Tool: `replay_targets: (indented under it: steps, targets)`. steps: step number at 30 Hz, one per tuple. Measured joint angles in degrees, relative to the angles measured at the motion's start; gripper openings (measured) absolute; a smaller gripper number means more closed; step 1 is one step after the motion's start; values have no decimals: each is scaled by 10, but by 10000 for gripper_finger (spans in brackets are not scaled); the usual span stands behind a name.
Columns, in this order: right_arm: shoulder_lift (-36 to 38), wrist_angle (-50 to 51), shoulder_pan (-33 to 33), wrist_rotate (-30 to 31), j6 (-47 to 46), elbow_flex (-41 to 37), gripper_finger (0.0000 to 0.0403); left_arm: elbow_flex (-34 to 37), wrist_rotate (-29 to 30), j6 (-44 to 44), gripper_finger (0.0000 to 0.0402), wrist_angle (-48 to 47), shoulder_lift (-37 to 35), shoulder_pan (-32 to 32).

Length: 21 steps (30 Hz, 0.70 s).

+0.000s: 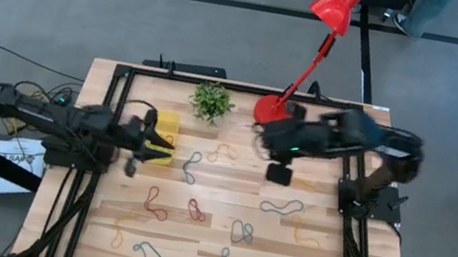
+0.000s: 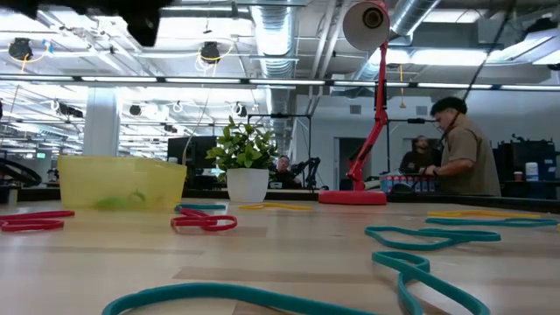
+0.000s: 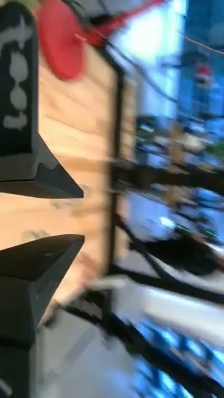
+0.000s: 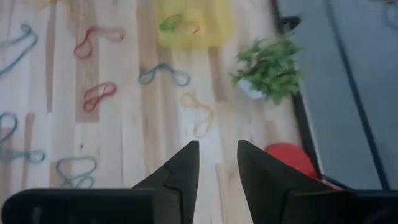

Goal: Pick and place items into bin
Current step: Put the red rubber band into the yellow bin

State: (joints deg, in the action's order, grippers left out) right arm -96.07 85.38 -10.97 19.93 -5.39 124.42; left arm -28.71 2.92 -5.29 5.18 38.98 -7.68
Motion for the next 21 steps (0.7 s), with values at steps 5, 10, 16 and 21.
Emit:
replay_targets:
  steps: [5, 10, 16, 21]
  targets:
    - [140, -168, -20, -2, -15, -257, 103, -122, 32, 71, 93, -135, 148, -38]
    - [292, -451, -38, -20, -8, -578, 103, -205, 24, 96, 93, -241, 266, -52]
    - [402, -837, -60, -54, -3, -886, 103, -211, -45, 75, 93, -245, 367, -51]
    - [421, -1022, -66, -48, -1, -1013, 103, -211, -60, 53, 93, -191, 447, -51]
